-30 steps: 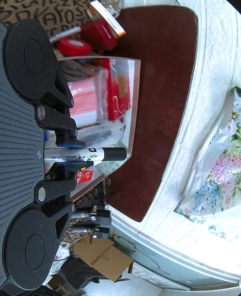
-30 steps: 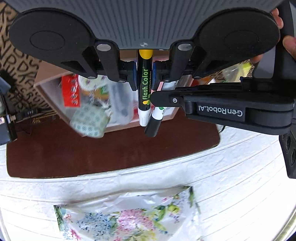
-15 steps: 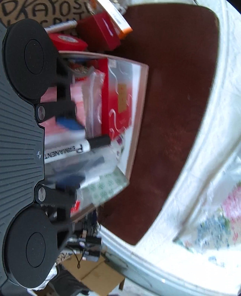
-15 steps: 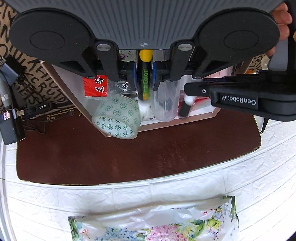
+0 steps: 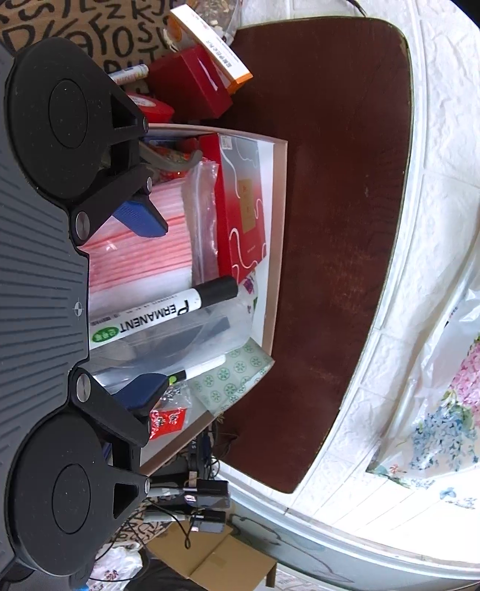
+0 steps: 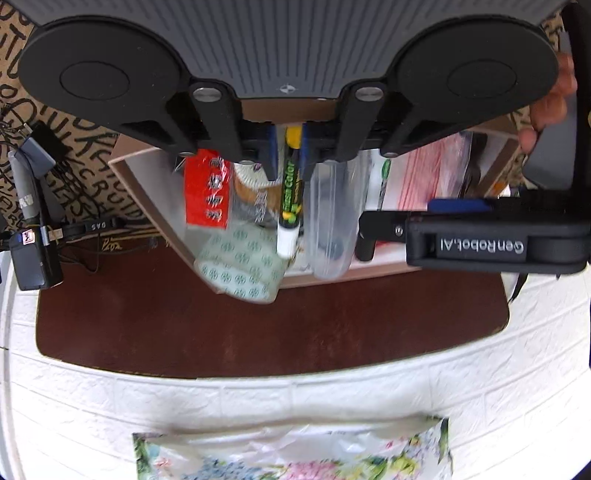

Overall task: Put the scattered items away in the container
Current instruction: 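Lower the markers into the cardboard box and open the left gripper, then move the left gripper back to the clear funnel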

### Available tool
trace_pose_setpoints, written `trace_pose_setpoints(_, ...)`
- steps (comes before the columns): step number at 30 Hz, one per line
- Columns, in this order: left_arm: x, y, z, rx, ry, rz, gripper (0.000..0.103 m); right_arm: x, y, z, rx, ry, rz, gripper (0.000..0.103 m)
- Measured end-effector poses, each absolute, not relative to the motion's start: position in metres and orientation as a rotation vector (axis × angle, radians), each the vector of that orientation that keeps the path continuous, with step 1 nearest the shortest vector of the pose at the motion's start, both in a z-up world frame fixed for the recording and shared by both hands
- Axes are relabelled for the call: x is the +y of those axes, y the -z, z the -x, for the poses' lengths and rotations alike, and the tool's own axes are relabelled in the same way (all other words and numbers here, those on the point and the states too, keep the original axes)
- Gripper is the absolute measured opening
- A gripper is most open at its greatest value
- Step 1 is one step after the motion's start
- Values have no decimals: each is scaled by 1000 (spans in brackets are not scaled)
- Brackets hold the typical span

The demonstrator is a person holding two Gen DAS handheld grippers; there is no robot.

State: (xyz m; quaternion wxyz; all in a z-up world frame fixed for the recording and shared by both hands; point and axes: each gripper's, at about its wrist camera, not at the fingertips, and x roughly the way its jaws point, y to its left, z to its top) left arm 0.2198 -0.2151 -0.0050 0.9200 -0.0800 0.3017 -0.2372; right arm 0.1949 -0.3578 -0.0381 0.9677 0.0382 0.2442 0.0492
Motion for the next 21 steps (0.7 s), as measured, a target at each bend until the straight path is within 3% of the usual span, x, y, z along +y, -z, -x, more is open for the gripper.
trace_pose_setpoints(10, -220, 7, -204, 638, 504, 128, 101, -359, 38, -195, 500, -107, -110, 7)
trace_pose_setpoints(11, -219, 7, -201, 640, 506, 134, 103, -359, 37, -192, 495, -108, -109, 13)
trace_pose_setpoints(13, -215, 7, -194, 637, 497, 149, 103, -360, 35, -188, 484, -112, -115, 41)
trace_pose_setpoints(14, -211, 7, -190, 629, 489, 158, 103, -360, 33, -185, 478, -112, -117, 62)
trace_pose_setpoints(18, -193, 6, -175, 631, 463, 202, 103, -357, 29, -173, 449, -103, -96, 81)
trace_pose_setpoints(21, -172, 9, -158, 630, 447, 255, 103, -349, 28, -160, 439, -117, -80, 88)
